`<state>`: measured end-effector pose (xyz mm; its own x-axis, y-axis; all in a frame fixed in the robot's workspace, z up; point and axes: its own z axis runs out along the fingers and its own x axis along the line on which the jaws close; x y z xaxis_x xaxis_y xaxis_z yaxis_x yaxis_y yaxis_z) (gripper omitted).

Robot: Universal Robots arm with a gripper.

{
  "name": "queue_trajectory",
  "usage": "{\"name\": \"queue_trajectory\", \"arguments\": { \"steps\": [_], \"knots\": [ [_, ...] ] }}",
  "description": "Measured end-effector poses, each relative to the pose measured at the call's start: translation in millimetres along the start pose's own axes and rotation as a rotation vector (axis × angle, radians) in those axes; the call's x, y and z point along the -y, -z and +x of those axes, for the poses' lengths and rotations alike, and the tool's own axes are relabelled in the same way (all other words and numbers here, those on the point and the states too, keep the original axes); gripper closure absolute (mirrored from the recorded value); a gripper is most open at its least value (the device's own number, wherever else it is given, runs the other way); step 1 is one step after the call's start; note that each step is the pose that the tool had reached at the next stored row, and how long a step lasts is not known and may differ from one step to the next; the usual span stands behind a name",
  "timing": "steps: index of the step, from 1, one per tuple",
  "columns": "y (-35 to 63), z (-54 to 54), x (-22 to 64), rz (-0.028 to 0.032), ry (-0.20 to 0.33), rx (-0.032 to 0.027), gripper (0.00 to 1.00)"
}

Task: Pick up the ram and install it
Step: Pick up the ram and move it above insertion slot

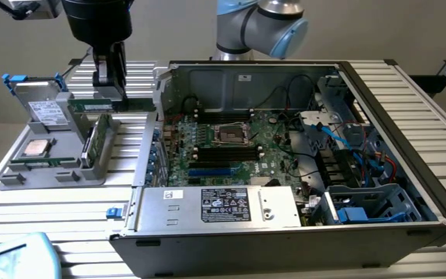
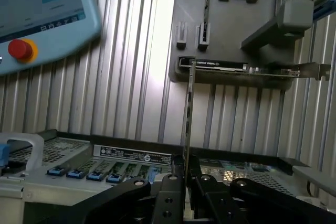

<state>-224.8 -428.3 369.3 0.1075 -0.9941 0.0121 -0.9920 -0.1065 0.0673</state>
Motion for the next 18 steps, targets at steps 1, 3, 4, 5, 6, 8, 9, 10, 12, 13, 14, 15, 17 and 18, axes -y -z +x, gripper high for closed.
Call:
{"name": "queue_trajectory", "arguments": {
  "steps": [1, 3, 4, 5, 6, 8, 9, 10, 12, 13, 14, 15, 17, 18],
  "knots": [
    [0.8, 0.4, 3.2, 0.0003, 0.0, 0.0007, 0.86],
    [2.3, 1.1, 9.2, 0.0008, 0.0, 0.0021, 0.86],
    [3.1, 1.4, 12.5, 0.001, 0.0, 0.0027, 0.86],
    [3.8, 1.8, 15.6, 0.0012, 0.0, 0.0033, 0.86],
    [4.6, 2.1, 18.7, 0.0014, 0.001, 0.0038, 0.86],
    [6.1, 2.9, 25.1, 0.0018, 0.001, 0.0053, 0.86],
    [6.7, 3.2, 28.2, 0.0021, 0.001, 0.0059, 0.86],
    [7.4, 3.5, 31.3, 0.0023, 0.001, 0.0067, 0.86],
    [8.8, 4.3, 37.9, 0.0026, 0.002, 0.008, 0.86],
    [9.4, 4.7, 41.2, 0.0028, 0.002, 0.0086, 0.86],
    [10.1, 5.0, 44.5, 0.0029, 0.002, 0.0092, 0.86],
    [10.7, 5.4, 47.5, 0.0031, 0.002, 0.0099, 0.86],
    [12.1, 6.1, 53.9, 0.0035, 0.002, 0.0113, 0.86],
    [12.8, 6.4, 57.3, 0.0037, 0.003, 0.0121, 0.86]
  ]
}}
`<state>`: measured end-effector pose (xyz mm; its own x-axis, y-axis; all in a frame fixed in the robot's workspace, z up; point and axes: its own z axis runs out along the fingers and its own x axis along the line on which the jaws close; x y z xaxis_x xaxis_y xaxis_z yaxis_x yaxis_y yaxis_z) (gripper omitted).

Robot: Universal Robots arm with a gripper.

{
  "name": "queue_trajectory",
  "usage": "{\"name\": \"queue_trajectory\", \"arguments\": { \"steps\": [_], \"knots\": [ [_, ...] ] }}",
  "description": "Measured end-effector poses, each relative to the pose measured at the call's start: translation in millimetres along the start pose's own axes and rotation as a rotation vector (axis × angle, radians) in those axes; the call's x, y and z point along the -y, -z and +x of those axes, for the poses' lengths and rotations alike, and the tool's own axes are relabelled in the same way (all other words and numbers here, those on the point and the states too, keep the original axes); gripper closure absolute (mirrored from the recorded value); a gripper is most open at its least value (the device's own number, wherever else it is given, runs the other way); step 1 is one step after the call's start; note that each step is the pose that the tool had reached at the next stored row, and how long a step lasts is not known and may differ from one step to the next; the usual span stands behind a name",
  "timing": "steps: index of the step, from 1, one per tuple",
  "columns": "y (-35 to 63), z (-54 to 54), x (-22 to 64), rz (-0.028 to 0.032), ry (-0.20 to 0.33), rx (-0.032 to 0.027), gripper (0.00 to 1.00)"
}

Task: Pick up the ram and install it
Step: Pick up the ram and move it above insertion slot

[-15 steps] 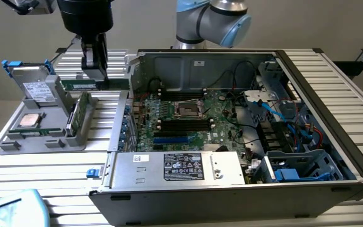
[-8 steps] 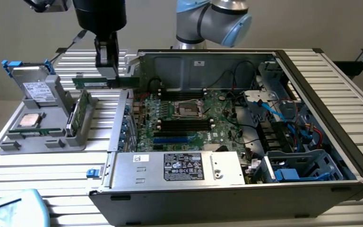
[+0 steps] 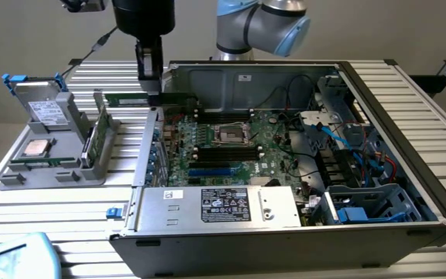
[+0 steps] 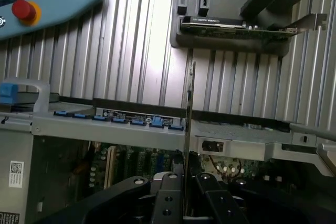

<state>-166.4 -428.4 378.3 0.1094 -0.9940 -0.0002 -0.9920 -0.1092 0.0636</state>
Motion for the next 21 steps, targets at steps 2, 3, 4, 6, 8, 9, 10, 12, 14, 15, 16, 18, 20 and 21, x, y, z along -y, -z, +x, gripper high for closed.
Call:
{"name": "queue_trajectory", "arguments": {
  "steps": [2, 3, 4, 6, 8, 9, 10, 12, 14, 15, 16, 18, 20, 21],
  "knots": [
    [1.3, 0.7, 6.4, 0.0004, 0.0, 0.0017, 0.86],
    [2.0, 1.1, 9.7, 0.0006, 0.001, 0.0024, 0.86],
    [2.6, 1.5, 13.1, 0.0007, 0.001, 0.0031, 0.86],
    [3.9, 2.2, 20.1, 0.001, 0.001, 0.0044, 0.86],
    [5.0, 3.0, 27.1, 0.0012, 0.001, 0.0055, 0.86],
    [5.5, 3.4, 30.7, 0.0012, 0.002, 0.0059, 0.86],
    [6.1, 3.8, 34.5, 0.0013, 0.002, 0.0064, 0.86],
    [7.2, 4.6, 41.7, 0.0014, 0.002, 0.0071, 0.86],
    [8.3, 5.5, 49.3, 0.0015, 0.002, 0.0078, 0.86],
    [8.9, 5.9, 53.4, 0.0015, 0.003, 0.0081, 0.86],
    [9.4, 6.3, 57.0, 0.0015, 0.003, 0.0082, 0.86],
    [10.3, 7.3, 65.5, 0.0016, 0.003, 0.0086, 0.86],
    [11.1, 8.2, 73.7, 0.0016, 0.003, 0.0088, 0.86],
    [11.4, 8.6, 77.8, 0.0016, 0.003, 0.0089, 0.86]
  ]
}}
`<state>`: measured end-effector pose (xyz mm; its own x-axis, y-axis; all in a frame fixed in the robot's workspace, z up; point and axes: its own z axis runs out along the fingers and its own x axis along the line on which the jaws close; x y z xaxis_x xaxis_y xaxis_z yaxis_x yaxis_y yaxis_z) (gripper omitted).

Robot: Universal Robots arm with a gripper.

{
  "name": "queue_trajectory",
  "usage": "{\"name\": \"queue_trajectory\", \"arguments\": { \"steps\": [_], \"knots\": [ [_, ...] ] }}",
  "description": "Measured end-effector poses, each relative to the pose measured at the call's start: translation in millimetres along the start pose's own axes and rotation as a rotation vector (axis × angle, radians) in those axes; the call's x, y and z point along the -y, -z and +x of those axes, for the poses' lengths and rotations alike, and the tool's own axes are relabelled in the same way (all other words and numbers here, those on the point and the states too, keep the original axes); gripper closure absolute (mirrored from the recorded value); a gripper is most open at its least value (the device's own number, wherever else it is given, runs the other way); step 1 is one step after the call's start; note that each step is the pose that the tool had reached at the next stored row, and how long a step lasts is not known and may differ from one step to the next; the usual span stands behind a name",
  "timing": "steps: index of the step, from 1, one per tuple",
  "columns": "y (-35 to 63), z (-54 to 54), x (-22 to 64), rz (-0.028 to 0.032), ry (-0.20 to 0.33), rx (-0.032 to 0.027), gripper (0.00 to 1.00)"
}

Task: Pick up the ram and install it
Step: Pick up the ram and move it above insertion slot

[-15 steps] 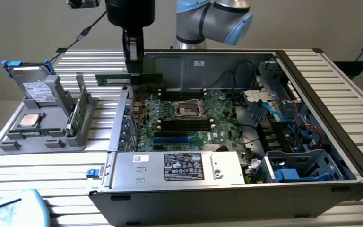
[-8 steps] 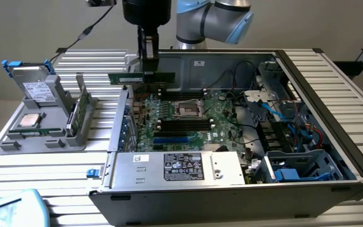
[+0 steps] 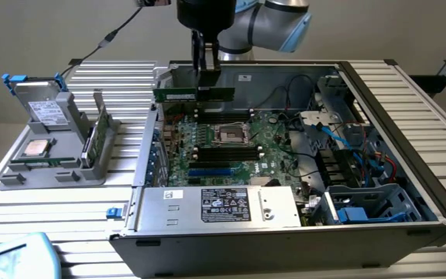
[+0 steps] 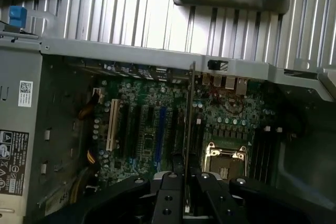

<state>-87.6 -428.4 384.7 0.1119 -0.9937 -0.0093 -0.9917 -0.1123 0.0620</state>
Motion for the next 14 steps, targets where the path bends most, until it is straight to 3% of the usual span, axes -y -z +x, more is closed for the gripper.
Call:
{"name": "queue_trajectory", "arguments": {
  "steps": [9, 14],
  "knots": [
    [-0.6, 4.3, 37.3, 0.0053, 0.0, -0.0005, 0.86],
    [-8.6, 5.7, 50.7, 0.0061, 0.0, -0.0007, 0.86]
  ]
}}
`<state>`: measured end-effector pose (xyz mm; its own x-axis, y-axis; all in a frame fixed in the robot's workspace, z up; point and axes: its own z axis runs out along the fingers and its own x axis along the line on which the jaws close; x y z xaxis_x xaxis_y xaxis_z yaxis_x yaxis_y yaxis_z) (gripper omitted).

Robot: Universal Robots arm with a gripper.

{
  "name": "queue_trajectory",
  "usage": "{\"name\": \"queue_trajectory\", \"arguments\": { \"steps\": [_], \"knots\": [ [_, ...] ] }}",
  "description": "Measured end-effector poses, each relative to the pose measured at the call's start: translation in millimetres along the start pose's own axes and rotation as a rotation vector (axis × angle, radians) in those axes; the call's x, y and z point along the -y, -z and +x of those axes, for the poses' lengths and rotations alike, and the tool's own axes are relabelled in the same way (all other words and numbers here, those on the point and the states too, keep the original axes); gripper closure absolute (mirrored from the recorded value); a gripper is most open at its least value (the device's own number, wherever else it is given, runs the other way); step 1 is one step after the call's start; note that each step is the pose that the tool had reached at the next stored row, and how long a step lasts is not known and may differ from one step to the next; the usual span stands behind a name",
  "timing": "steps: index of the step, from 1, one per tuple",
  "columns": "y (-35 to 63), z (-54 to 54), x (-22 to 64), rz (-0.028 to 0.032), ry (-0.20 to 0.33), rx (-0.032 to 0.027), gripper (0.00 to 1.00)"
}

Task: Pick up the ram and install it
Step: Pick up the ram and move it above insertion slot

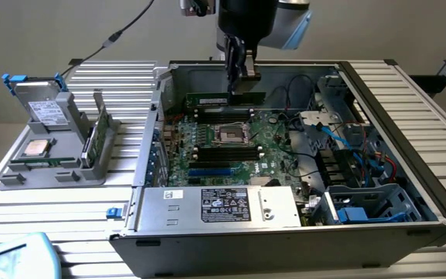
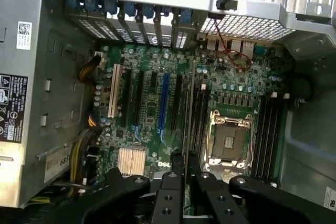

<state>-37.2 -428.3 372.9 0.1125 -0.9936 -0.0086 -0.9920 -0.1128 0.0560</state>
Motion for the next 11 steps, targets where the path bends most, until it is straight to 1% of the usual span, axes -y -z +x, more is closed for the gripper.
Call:
{"name": "queue_trajectory", "arguments": {
  "steps": [2, 7, 11],
  "knots": [
    [-3.4, 0.3, 3.2, 0.0, 0.0, 0.0, 0.86],
    [-12.1, 0.2, 6.4, 0.0001, -0.008, 0.0005, 0.86],
    [-17.3, -0.7, 12.7, 0.0001, -0.015, 0.0008, 0.86]
  ]
}}
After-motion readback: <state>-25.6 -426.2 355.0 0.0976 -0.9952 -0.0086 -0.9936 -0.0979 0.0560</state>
